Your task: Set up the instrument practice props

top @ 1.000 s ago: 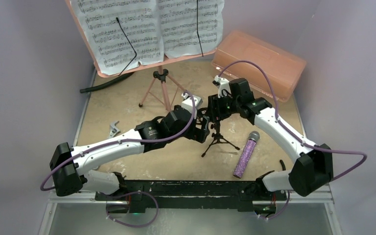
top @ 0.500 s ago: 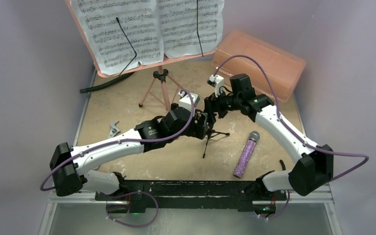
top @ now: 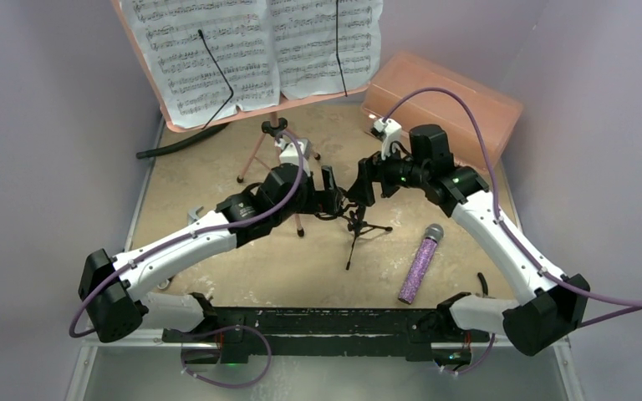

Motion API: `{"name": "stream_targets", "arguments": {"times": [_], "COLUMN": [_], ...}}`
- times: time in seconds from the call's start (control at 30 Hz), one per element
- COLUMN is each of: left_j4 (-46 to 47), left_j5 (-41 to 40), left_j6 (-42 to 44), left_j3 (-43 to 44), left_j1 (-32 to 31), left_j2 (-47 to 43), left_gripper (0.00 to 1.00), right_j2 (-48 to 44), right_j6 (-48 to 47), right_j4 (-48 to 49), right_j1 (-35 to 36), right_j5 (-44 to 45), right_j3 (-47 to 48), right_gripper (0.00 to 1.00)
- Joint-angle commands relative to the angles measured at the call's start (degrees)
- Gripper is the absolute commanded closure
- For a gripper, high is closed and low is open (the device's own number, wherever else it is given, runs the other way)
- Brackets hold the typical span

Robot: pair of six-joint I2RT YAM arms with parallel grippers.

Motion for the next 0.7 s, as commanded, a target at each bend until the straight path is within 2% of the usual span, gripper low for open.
{"name": "stream_targets", "arguments": {"times": [0.0, 0.2, 0.33, 0.47, 0.67], "left_j4": [4.05, 5.47, 8.34, 9.21, 6.41], "left_j5": [5.31, 8.31, 9.86, 11.42, 14.81], "left_j6": [-5.57, -7.17, -7.90, -6.34, -1.82], "left_j3": [-0.34, -0.44, -0.76, 1.19, 5.92], "left_j1": [3.68, 5.26, 5.54, 5.55, 5.58], "left_j2": [-2.25, -1.28, -0.25, 1.95, 5.98], "left_gripper": [0.01, 0.03, 0.13, 0.22, 0.25], "right_j2": [-3.10, -6.01, -7.05, -7.50, -7.23], "right_j6": [3.07, 9.62, 13.07, 14.28, 16.11], "right_j4": [-2.69, -3.49, -4.33, -5.17, -8.57], "right_j1": [0.21, 0.15, 0.22, 0.15, 0.14], "right_j5": [3.20, 13.47, 19.16, 22.13, 24.61], "right_j3": [0.11, -0.05, 0.58, 1.06, 1.53], "right_gripper": [0.09, 0.09, 0.09, 0.09, 0.09]}}
